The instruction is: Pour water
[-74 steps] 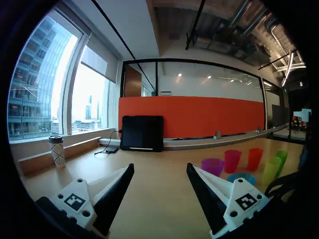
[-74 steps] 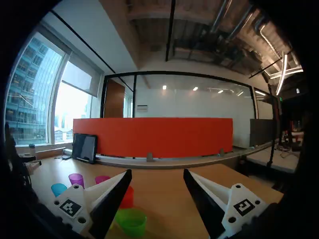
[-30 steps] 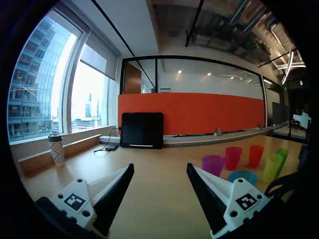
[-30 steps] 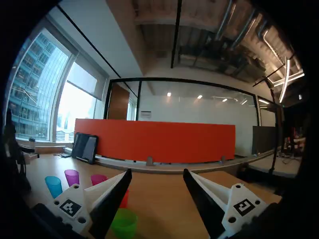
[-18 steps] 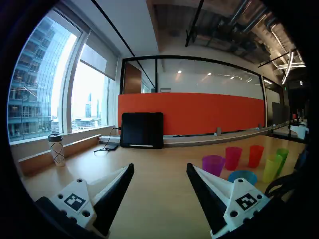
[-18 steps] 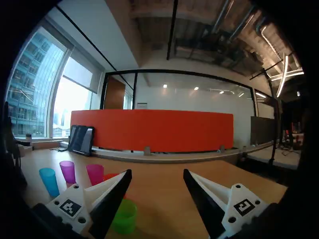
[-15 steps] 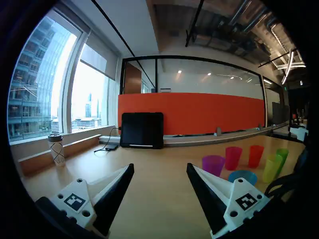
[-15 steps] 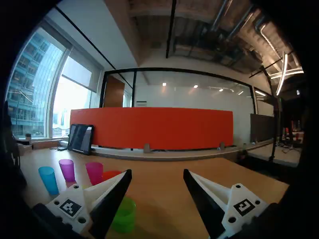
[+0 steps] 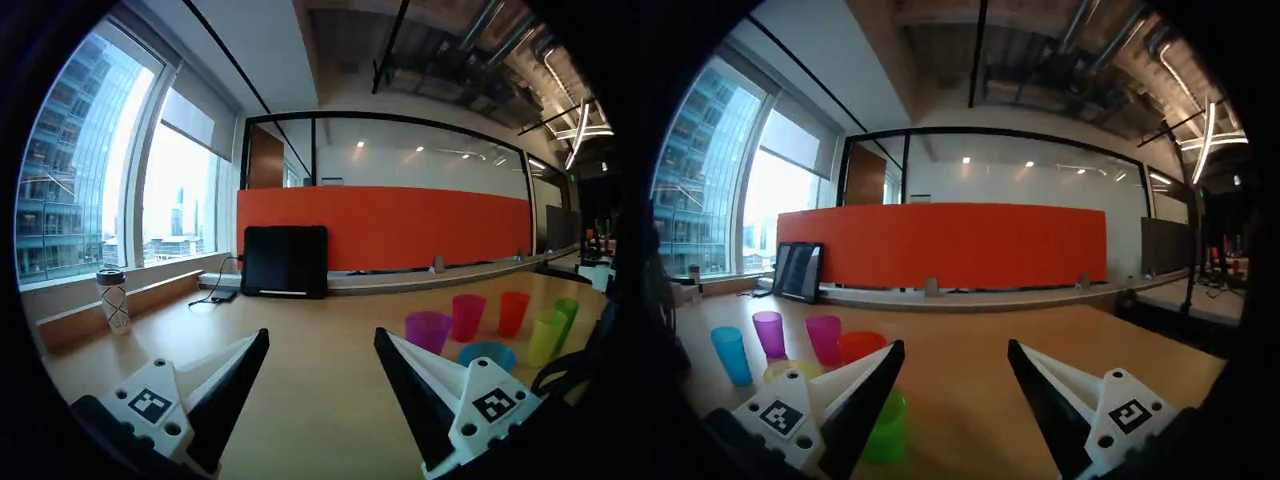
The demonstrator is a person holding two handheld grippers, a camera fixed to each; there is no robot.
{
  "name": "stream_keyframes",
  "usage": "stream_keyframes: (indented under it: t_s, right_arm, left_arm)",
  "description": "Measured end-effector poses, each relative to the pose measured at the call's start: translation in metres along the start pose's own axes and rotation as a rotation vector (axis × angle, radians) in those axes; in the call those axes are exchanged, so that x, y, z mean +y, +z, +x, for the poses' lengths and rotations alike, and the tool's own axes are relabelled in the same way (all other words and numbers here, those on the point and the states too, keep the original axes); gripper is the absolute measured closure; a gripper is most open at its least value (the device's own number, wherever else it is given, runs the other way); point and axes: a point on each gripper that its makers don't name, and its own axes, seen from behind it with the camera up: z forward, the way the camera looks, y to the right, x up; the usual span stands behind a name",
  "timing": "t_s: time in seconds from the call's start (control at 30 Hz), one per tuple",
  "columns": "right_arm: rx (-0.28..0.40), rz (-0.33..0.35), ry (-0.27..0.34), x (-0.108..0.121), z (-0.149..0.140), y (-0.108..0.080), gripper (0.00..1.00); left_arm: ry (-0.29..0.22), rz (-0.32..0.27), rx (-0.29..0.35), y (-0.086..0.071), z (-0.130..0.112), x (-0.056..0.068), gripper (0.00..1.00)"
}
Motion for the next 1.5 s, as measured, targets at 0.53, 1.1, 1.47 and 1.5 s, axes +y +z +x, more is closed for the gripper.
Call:
stream_keyframes:
  t_s: [0.53, 1.1, 1.47, 1.5]
  right_arm:
    - [-0.015, -0.009, 0.002, 0.0062, -0.0032, -0.0016, 0.0]
    - [-0.018, -0.009, 0.004, 0.0074, -0.0064, 0.0008, 0.0]
    - [-0.018, -0.009, 0.003, 0.0075, -0.0059, 0.0015, 0.0]
    - [-0.018, -0.009, 0.003, 0.0075, -0.0059, 0.0017, 0.0]
  left_arm:
    - [0.0, 0.0, 0.0, -0.0004, 0.0002, -0.0005, 0.02]
    - [0.0, 0.0, 0.0, -0.0004, 0.0003, -0.0011, 0.02]
    - [0.0, 0.0, 0.0, 0.0, -0.0001, -0.0006, 0.02]
    - [0.0, 0.0, 0.0, -0.0001, -0.0001, -0.0006, 0.02]
